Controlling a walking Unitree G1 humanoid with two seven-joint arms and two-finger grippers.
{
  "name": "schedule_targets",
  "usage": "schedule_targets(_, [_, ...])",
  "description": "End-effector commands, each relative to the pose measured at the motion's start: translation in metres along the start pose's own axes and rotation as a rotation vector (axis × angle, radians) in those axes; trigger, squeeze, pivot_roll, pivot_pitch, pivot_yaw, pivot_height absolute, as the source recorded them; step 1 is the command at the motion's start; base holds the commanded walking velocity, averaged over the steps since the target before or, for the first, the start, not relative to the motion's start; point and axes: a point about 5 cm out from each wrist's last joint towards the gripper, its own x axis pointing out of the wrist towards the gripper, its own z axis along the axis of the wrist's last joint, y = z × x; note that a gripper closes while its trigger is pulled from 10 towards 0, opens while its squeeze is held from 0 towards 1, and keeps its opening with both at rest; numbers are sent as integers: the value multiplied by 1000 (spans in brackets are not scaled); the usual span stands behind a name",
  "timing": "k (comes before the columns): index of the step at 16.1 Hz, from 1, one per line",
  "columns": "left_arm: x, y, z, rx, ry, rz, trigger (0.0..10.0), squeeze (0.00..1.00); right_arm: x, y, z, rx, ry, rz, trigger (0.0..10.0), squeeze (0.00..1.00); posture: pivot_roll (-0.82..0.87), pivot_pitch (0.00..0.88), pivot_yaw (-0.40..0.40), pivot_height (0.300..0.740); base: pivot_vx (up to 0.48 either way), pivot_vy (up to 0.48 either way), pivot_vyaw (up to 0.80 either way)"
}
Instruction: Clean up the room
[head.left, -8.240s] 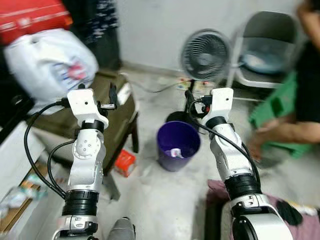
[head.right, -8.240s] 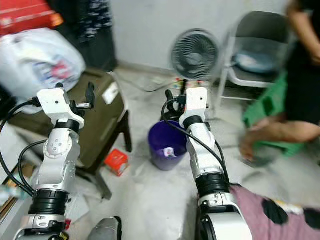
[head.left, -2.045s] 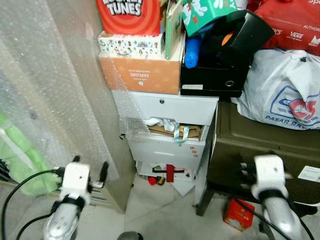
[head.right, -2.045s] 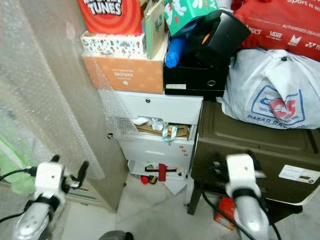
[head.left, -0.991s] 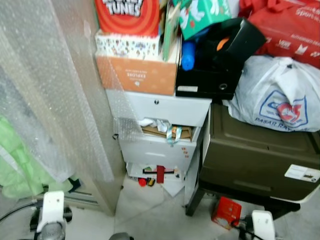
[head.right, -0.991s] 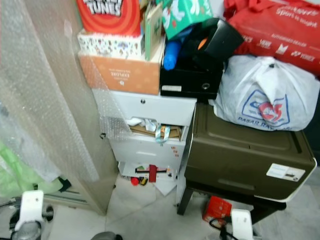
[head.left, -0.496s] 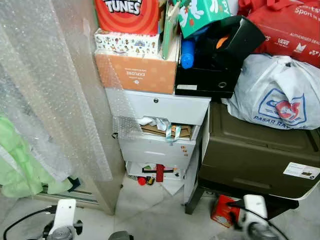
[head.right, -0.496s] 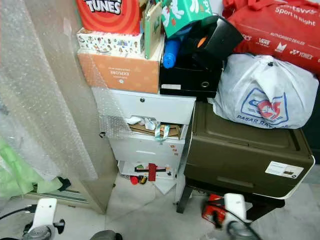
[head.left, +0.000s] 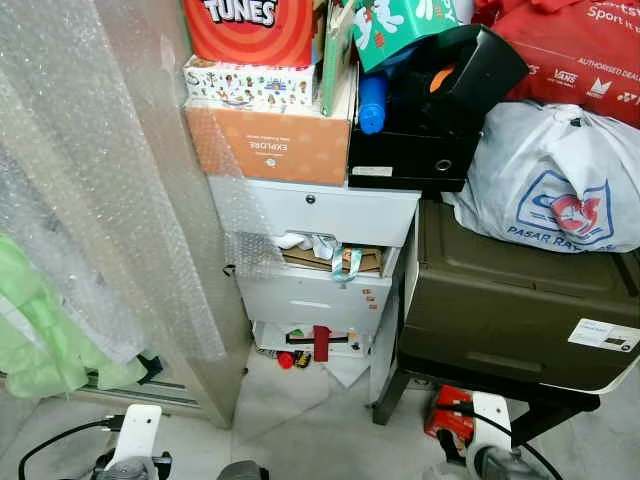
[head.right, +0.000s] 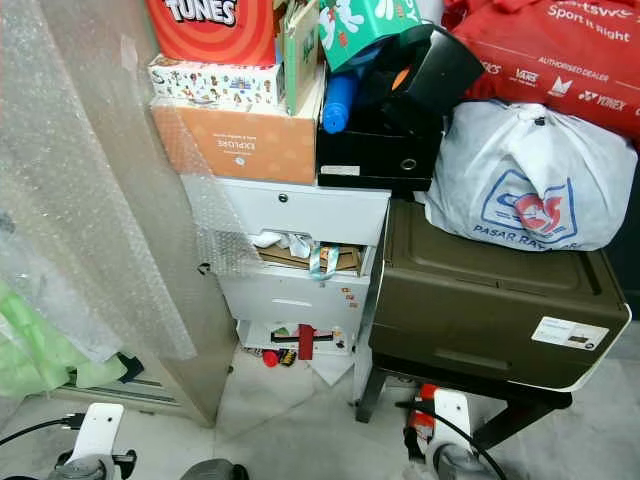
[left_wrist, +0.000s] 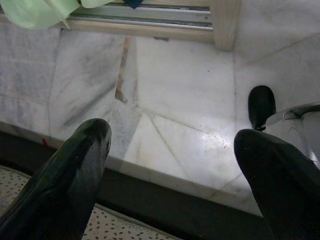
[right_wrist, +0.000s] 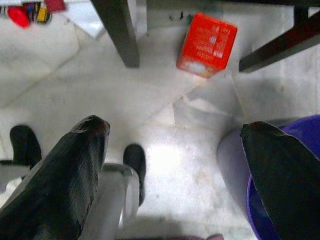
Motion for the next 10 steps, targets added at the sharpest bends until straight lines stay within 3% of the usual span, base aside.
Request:
schedule_targets(1, [0, -1, 1, 11, -9, -5, 10000, 0, 0, 0, -5, -34, 29, 17, 10000, 0, -33, 0, -1, 740, 0, 0, 0])
schedule_targets(6, [-1, -12, -4, -46, 1, 13, 10000, 0, -2, -18, 7, -150, 18, -10, 10000, 0, 1, 0, -101, 740, 0, 0, 0])
schedule_targets(10, [-3, -23, -13, -102, 24, 6, 10000, 0, -2, -26, 16, -157, 9, -55, 10000, 0, 13, 0, -116, 740, 0, 0, 0])
